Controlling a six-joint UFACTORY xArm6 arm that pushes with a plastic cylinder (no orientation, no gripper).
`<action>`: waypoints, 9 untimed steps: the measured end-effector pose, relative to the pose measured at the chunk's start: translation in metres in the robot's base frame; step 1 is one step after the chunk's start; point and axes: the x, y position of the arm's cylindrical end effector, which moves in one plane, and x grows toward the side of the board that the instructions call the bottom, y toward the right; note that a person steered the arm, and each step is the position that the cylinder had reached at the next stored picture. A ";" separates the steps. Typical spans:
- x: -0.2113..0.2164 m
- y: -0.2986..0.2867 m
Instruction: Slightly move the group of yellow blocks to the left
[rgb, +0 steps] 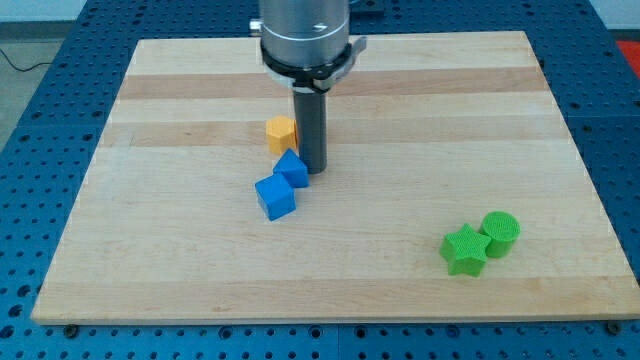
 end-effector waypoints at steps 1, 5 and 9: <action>0.000 -0.011; -0.105 0.049; -0.078 -0.044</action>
